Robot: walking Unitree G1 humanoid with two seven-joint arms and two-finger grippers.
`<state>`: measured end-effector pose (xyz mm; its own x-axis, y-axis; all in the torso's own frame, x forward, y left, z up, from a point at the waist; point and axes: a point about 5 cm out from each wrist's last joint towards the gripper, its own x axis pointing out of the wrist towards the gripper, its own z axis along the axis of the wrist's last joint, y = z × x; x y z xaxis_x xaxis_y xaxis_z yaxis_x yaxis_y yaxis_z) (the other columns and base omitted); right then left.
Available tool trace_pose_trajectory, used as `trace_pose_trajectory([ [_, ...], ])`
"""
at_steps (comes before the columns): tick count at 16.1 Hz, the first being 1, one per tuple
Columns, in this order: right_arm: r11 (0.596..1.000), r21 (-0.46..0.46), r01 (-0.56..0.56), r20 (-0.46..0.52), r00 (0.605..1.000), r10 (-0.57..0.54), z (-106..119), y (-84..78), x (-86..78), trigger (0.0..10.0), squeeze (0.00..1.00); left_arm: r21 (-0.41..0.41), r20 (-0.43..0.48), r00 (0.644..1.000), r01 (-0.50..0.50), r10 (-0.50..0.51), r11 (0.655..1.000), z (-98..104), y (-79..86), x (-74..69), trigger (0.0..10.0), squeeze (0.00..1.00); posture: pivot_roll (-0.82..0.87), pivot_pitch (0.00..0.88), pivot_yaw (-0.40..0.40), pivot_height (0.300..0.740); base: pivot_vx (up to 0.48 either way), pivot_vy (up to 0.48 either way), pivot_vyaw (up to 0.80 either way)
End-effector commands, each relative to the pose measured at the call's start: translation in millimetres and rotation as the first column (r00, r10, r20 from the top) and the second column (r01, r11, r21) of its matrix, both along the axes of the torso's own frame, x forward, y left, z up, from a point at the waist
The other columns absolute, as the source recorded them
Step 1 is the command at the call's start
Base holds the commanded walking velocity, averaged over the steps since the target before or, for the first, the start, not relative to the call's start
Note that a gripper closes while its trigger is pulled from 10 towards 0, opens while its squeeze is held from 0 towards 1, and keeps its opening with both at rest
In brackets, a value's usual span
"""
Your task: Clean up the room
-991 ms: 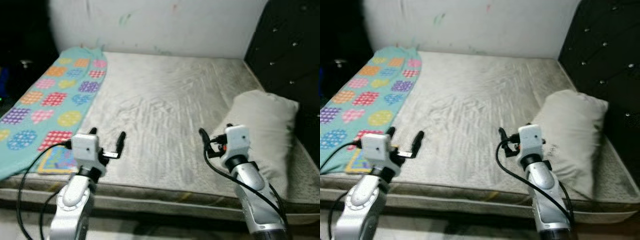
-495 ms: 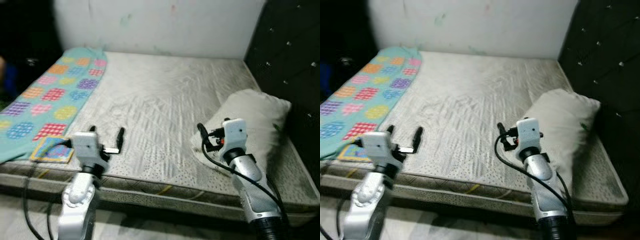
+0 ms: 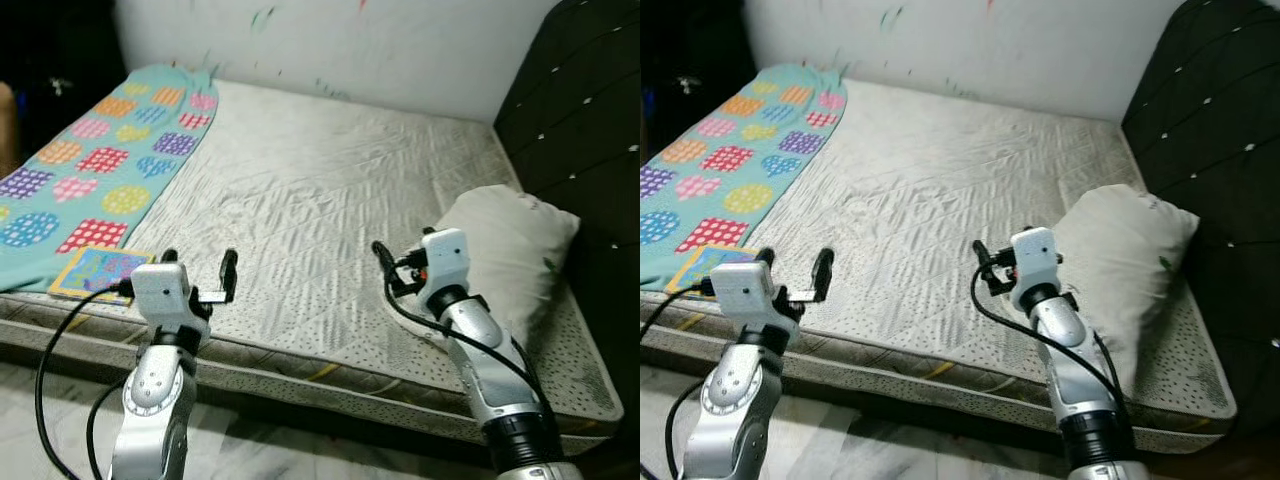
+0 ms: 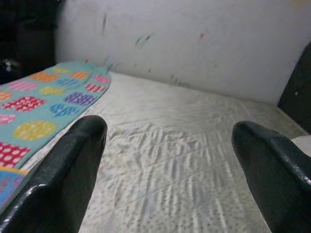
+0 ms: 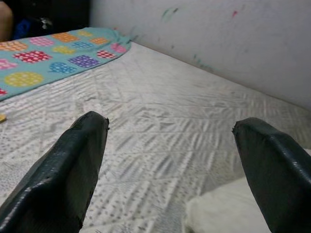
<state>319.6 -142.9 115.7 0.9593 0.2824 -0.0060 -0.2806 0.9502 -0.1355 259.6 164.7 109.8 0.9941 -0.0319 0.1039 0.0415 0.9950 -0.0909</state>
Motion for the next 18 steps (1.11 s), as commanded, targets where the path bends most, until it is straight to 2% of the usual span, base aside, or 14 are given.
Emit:
trace_pose_trajectory([
  [1, 1.000, -0.010, 0.022, 0.003, 1.000, -0.022, -2.2, -5.5, -2.6, 10.0, 0.00, 0.008, -0.008, 1.000, 0.029, -0.029, 1.000, -1.7, -3.8, 0.4, 10.0, 0.00, -0.01, 0.000, -0.068, 0.740, 0.000, 0.000, 0.00],
  [3, 0.999, -0.015, 0.051, 0.005, 0.999, -0.051, -6.0, -12.8, -10.1, 10.0, 0.00, 0.010, -0.007, 0.997, 0.071, -0.071, 0.997, 1.3, -8.7, 5.1, 10.0, 0.00, -0.03, 0.000, -0.036, 0.740, 0.000, 0.000, 0.00],
  [9, 0.992, -0.003, 0.129, 0.035, 0.991, -0.129, -4.1, -21.8, -17.6, 10.0, 0.00, 0.021, -0.014, 0.985, 0.174, -0.174, 0.985, 1.7, -21.1, 12.2, 10.0, 0.00, -0.09, 0.000, 0.051, 0.740, 0.000, 0.000, 0.00],
  [15, 0.991, 0.001, 0.137, 0.019, 0.990, -0.137, -7.6, -20.3, -26.6, 10.0, 0.00, 0.002, -0.027, 0.981, 0.190, -0.190, 0.982, 0.7, -26.4, 9.6, 10.0, 0.00, -0.08, 0.021, 0.038, 0.740, 0.000, 0.000, 0.00],
  [18, 0.993, 0.001, 0.119, 0.007, 0.993, -0.119, -8.9, -15.8, -27.0, 10.0, 0.00, 0.013, 0.004, 0.978, 0.211, -0.211, 0.977, 3.4, -26.6, 4.6, 10.0, 0.00, -0.06, 0.031, 0.024, 0.740, 0.090, 0.000, 0.00],
])
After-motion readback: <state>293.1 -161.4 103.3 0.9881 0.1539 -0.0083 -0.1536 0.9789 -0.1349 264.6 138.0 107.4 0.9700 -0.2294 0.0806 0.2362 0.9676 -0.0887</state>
